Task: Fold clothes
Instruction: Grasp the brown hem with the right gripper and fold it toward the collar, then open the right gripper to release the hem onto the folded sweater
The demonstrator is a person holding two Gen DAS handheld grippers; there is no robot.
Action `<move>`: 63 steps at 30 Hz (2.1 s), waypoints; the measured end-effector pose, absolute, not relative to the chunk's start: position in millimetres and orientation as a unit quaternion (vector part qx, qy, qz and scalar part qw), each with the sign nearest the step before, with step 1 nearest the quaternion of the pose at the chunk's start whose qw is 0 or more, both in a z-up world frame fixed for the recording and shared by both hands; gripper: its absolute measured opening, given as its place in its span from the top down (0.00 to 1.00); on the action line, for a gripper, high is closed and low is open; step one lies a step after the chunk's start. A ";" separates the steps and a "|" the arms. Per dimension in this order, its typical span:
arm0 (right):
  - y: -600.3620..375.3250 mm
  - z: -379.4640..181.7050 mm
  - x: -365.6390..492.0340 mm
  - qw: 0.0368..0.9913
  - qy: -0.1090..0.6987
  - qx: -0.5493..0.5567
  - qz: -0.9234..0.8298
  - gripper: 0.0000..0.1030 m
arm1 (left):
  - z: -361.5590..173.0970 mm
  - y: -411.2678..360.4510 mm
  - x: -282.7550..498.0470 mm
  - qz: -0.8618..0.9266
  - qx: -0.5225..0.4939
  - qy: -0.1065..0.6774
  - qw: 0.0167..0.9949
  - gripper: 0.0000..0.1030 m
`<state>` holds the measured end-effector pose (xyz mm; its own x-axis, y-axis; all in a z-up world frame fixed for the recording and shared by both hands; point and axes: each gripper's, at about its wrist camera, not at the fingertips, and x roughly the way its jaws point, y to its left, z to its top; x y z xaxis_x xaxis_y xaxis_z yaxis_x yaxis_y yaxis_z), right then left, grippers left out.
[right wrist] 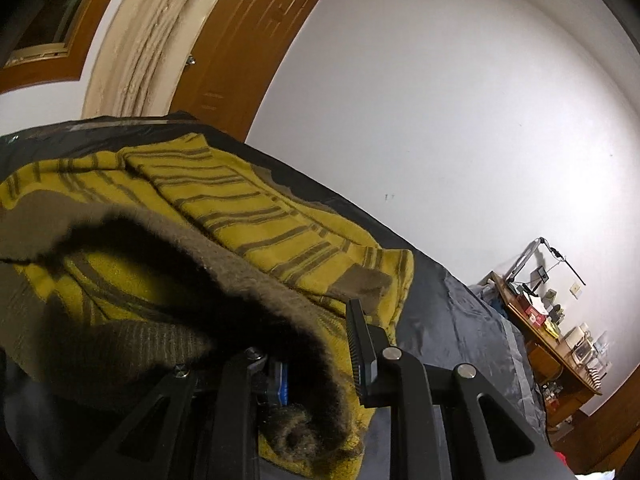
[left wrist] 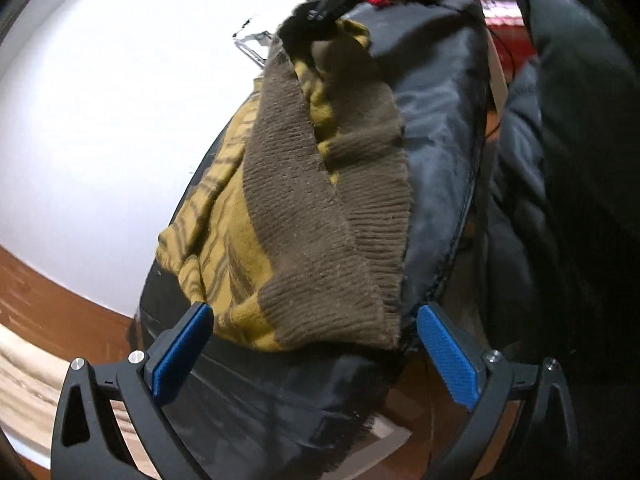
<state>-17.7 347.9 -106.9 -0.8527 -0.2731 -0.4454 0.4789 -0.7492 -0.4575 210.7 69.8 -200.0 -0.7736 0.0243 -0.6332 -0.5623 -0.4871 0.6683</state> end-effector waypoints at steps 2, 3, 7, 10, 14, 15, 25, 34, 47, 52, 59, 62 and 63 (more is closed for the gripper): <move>348.8 -107.1 -13.9 0.205 0.290 0.175 -0.918 0.77 | -205.0 70.0 205.9 0.800 -0.287 0.494 0.181 0.01; 349.7 -107.0 -12.1 0.205 0.289 0.173 -0.919 0.77 | -208.0 69.9 204.2 0.794 -0.289 0.503 0.182 0.01; 352.9 -105.0 -10.6 0.209 0.281 0.173 -0.921 0.77 | -213.4 69.6 197.6 0.780 -0.299 0.520 0.178 0.01; 354.8 -103.9 -2.3 0.214 0.281 0.166 -0.921 0.77 | -207.3 66.1 191.1 0.789 -0.306 0.505 0.169 0.00; 355.7 -104.3 7.1 0.220 0.285 0.161 -0.919 0.76 | -189.1 53.2 190.5 0.816 -0.301 0.465 0.165 0.01; 357.5 -105.3 8.9 0.223 0.284 0.163 -0.918 0.76 | -185.2 50.4 190.1 0.822 -0.300 0.457 0.163 0.01; 374.5 -124.6 31.2 0.248 0.285 0.186 -0.907 0.20 | -169.7 45.2 201.4 0.840 -0.294 0.424 0.167 0.01; 368.1 -144.6 49.3 0.236 0.350 0.204 -0.883 0.20 | -169.2 33.1 198.8 0.876 -0.317 0.329 0.152 0.01; 382.8 -144.0 56.4 0.213 0.322 0.215 -0.897 0.20 | -183.2 47.3 188.5 0.890 -0.346 0.264 0.139 0.01; 380.8 -139.0 59.1 0.207 0.323 0.203 -0.901 0.20 | -182.7 48.5 175.0 0.900 -0.360 0.221 0.108 0.00; 383.2 -136.9 56.3 0.206 0.307 0.202 -0.907 0.20 | -183.9 40.0 152.4 0.904 -0.400 0.129 0.082 0.00; 382.4 -137.4 56.6 0.207 0.304 0.201 -0.908 0.20 | -186.9 53.8 155.0 0.902 -0.393 0.164 0.071 0.00; 382.0 -137.8 56.6 0.207 0.304 0.201 -0.908 0.20 | -187.6 60.2 157.8 0.902 -0.385 0.185 0.067 0.00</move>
<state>56.6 382.0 -137.8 -0.8340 -0.2536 -0.4900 0.4974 -0.7298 -0.4690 157.8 60.2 -187.6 -0.6946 -0.0217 -0.7191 -0.2635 -0.9224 0.2824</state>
